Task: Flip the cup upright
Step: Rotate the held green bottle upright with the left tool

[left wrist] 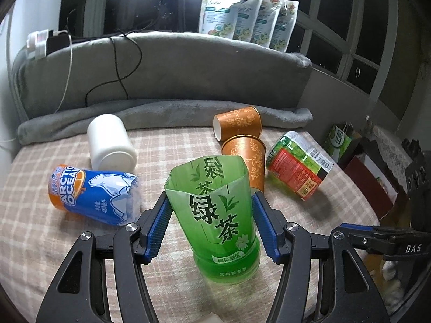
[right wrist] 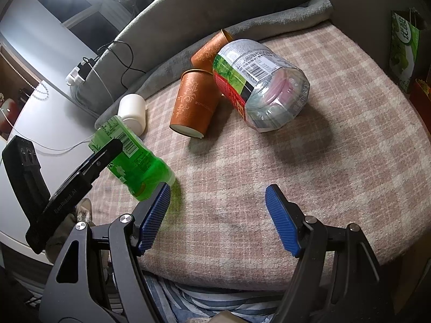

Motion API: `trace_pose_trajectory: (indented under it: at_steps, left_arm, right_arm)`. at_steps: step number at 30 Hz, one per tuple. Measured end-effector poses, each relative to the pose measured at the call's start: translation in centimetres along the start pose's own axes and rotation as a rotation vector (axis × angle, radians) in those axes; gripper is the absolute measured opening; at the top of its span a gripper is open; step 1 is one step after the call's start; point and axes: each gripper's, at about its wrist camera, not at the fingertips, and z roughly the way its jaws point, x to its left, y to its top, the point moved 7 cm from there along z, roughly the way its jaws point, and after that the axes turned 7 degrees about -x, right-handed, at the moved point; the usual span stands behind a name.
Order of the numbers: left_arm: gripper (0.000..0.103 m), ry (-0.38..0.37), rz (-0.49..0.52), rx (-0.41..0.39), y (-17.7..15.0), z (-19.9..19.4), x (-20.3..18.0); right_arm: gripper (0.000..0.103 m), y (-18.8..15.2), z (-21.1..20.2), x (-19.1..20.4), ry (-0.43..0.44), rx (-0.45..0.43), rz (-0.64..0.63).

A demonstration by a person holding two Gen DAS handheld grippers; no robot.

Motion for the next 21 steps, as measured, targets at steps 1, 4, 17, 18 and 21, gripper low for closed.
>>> trace_pose_trajectory:
  at_steps: [1,4,17,18,21]
  left_arm:
    - [0.06,-0.001,0.008,-0.001,0.0,0.0,-0.1]
    - [0.059,-0.007,0.019,0.002,-0.2,-0.1,-0.5]
    - [0.058,-0.04,0.036,0.021,-0.9,-0.5,-2.0]
    - [0.058,-0.044,0.035,0.022,-0.9,-0.5,-2.1]
    - [0.058,-0.052,0.029,0.025,-0.9,-0.7,-2.2]
  right_arm:
    - [0.076,0.0,0.0,0.0,0.0,0.0,0.001]
    - [0.076,0.0,-0.1,0.0,0.0,-0.001,0.002]
    - [0.076,0.0,-0.6,-0.2,-0.002,-0.009,0.006]
    - [0.076,0.0,-0.5,-0.2,-0.001,-0.01,0.006]
    - [0.076,-0.1,-0.6,-0.2,0.0,-0.01,0.007]
